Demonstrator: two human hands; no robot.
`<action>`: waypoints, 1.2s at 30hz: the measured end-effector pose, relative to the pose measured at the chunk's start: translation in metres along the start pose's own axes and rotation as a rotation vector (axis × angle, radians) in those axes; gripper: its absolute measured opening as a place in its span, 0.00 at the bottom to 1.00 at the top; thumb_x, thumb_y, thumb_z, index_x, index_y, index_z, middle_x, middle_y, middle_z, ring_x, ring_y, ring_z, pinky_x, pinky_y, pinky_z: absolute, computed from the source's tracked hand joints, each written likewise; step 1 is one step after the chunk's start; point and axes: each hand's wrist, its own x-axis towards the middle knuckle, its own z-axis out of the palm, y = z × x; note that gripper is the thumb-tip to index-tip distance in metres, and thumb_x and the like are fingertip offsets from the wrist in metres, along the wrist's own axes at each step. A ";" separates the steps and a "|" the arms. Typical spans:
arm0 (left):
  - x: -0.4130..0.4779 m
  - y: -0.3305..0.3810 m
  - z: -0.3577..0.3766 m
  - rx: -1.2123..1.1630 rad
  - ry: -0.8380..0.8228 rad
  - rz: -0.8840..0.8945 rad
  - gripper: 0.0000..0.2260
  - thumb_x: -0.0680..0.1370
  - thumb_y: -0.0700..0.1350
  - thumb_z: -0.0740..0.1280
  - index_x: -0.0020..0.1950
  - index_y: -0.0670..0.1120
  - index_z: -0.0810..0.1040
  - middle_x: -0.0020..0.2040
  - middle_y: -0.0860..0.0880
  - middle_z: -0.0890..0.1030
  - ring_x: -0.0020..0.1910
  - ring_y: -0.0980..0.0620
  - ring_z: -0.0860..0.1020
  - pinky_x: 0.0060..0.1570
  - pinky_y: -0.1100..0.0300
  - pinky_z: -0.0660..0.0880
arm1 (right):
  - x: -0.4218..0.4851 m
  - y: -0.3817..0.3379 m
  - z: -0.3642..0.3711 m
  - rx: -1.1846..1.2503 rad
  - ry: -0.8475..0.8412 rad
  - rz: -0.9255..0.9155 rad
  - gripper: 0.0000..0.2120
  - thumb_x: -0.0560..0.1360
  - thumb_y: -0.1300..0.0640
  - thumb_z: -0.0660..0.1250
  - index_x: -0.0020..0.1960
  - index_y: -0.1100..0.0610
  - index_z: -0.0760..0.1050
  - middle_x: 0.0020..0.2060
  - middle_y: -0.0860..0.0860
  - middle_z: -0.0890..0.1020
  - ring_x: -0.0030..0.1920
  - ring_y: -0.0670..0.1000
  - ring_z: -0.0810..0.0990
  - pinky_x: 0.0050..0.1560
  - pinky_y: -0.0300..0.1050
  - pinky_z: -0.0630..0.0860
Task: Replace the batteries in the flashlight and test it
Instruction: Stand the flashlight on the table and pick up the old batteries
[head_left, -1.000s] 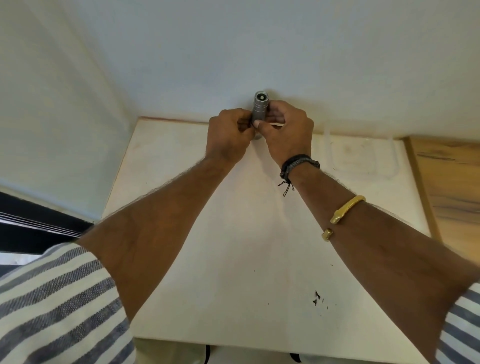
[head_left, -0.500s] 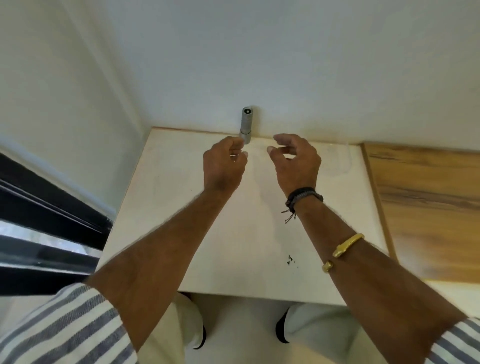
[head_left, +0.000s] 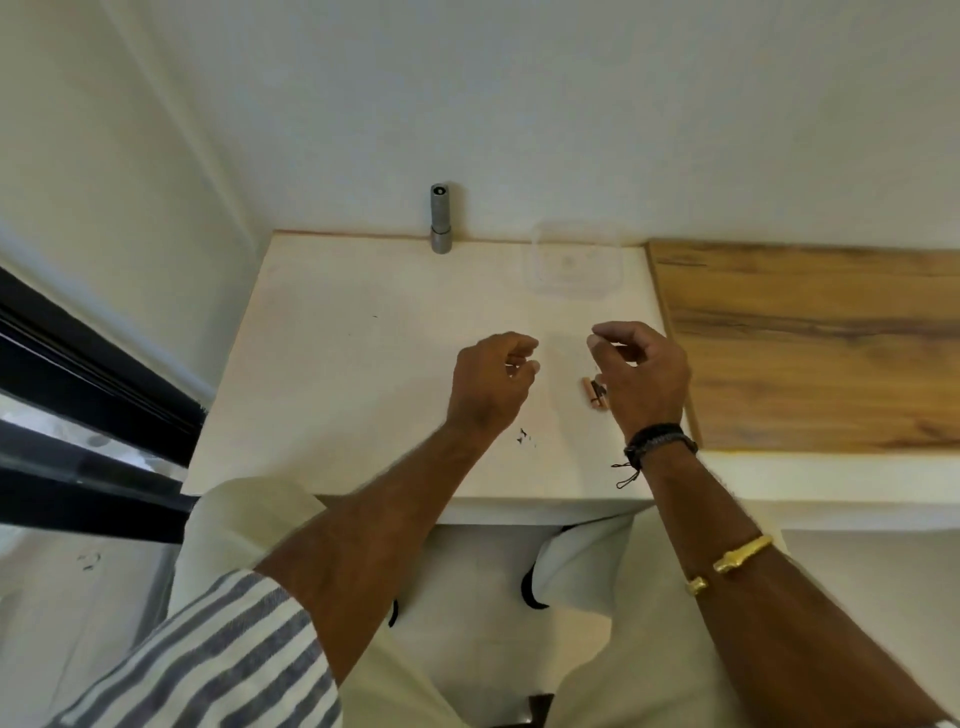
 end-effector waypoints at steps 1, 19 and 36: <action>-0.004 0.001 0.007 0.002 -0.018 0.005 0.12 0.76 0.39 0.71 0.59 0.42 0.82 0.53 0.47 0.85 0.49 0.54 0.83 0.52 0.65 0.79 | -0.001 0.005 -0.007 -0.002 0.009 0.023 0.03 0.74 0.57 0.74 0.47 0.50 0.85 0.42 0.46 0.86 0.43 0.51 0.85 0.39 0.58 0.85; 0.009 0.007 0.067 0.473 -0.439 0.305 0.19 0.80 0.37 0.63 0.71 0.46 0.74 0.70 0.48 0.76 0.70 0.48 0.71 0.70 0.52 0.67 | -0.005 0.062 -0.025 -0.620 -0.102 0.135 0.12 0.78 0.59 0.70 0.60 0.52 0.82 0.54 0.51 0.84 0.51 0.54 0.83 0.51 0.47 0.78; 0.033 0.005 0.072 0.667 -0.611 0.284 0.07 0.77 0.43 0.71 0.54 0.45 0.82 0.49 0.46 0.78 0.47 0.50 0.74 0.48 0.55 0.74 | -0.009 0.053 -0.022 -0.626 -0.111 0.185 0.11 0.80 0.60 0.68 0.61 0.55 0.82 0.59 0.56 0.79 0.53 0.56 0.81 0.52 0.46 0.77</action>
